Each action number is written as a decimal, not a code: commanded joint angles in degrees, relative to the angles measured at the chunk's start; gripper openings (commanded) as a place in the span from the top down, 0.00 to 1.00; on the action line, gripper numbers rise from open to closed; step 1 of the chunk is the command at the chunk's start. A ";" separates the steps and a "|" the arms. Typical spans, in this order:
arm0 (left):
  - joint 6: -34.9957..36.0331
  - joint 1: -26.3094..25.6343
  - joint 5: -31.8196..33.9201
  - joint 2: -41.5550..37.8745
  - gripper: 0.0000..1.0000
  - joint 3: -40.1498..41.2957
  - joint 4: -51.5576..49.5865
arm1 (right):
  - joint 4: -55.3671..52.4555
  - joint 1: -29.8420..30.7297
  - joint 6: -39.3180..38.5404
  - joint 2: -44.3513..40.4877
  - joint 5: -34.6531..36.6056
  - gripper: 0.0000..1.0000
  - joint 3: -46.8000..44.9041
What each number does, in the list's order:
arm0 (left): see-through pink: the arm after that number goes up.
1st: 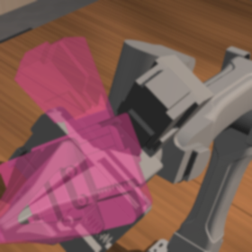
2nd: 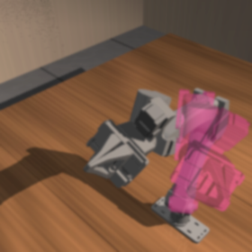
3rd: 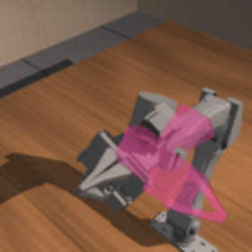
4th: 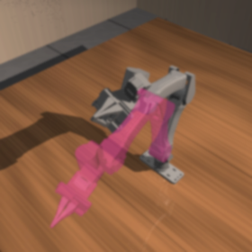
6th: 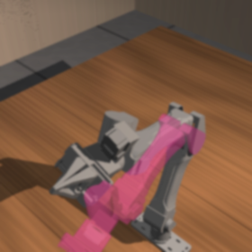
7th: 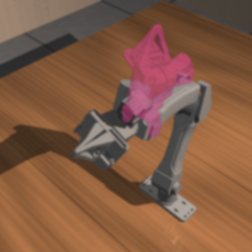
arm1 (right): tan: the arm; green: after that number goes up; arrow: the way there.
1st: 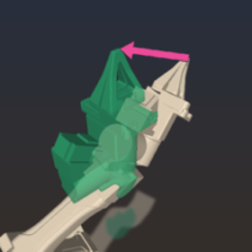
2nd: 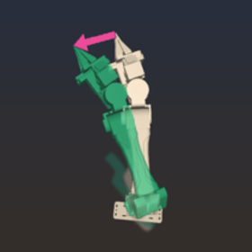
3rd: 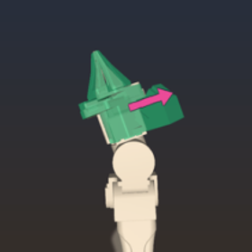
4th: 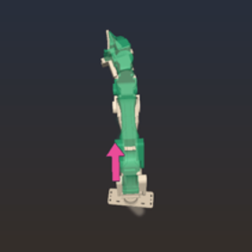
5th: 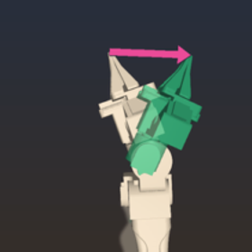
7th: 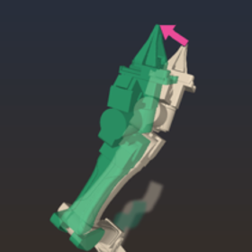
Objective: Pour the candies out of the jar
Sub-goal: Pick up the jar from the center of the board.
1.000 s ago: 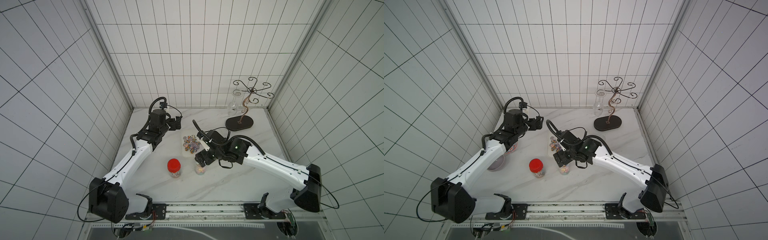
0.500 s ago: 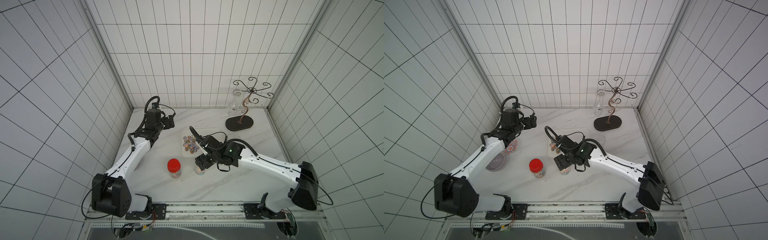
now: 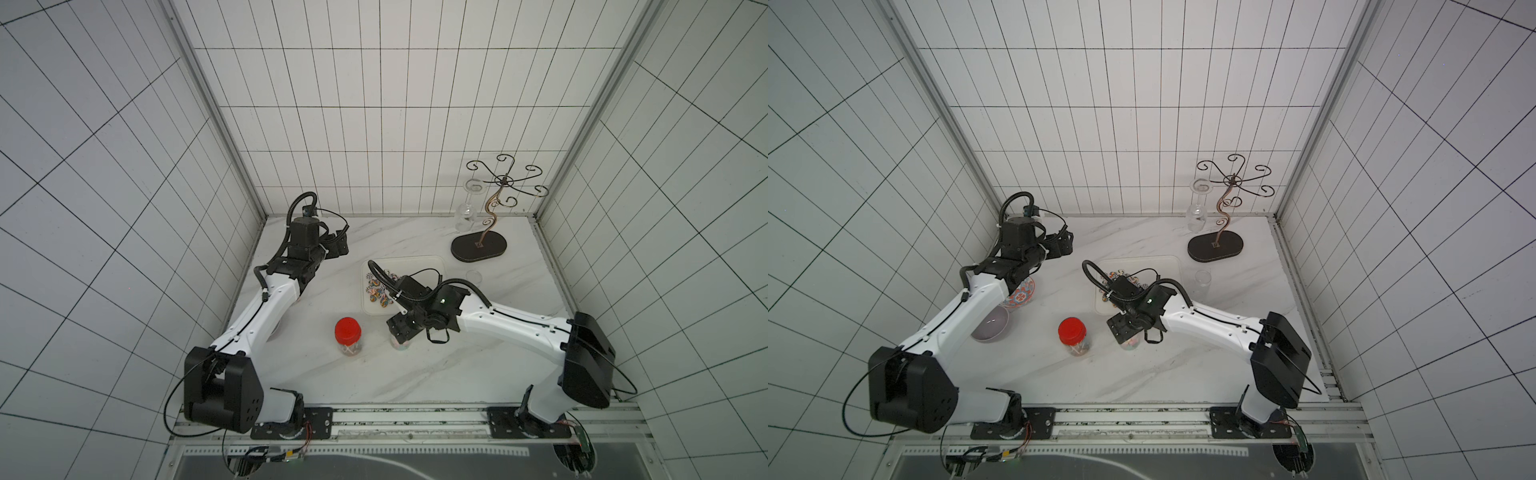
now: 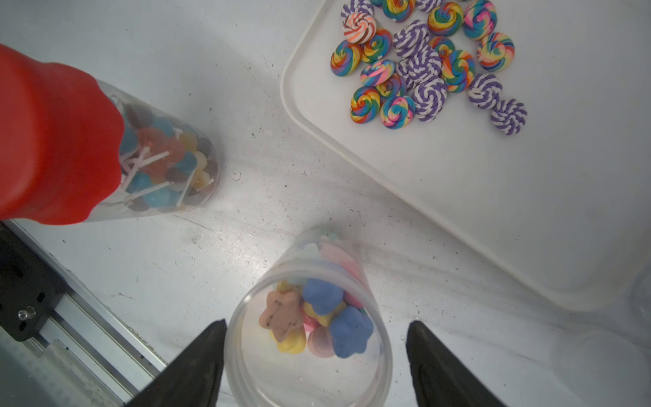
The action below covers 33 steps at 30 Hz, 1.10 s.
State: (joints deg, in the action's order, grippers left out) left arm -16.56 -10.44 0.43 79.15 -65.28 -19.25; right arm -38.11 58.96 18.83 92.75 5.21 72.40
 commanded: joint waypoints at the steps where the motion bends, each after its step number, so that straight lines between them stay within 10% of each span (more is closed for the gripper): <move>1: -0.83 0.16 -0.79 0.04 0.03 -0.67 0.44 | -0.29 0.63 -0.37 0.94 -0.64 0.20 -1.30; 33: 7.97 0.17 -13.17 -1.28 0.03 1.23 3.56 | -3.36 -3.01 -2.16 -4.73 -3.99 0.62 0.18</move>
State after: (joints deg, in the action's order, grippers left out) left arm -11.99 -10.44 -8.01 79.11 -64.93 -18.17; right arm -40.40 57.93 17.96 91.44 2.79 72.40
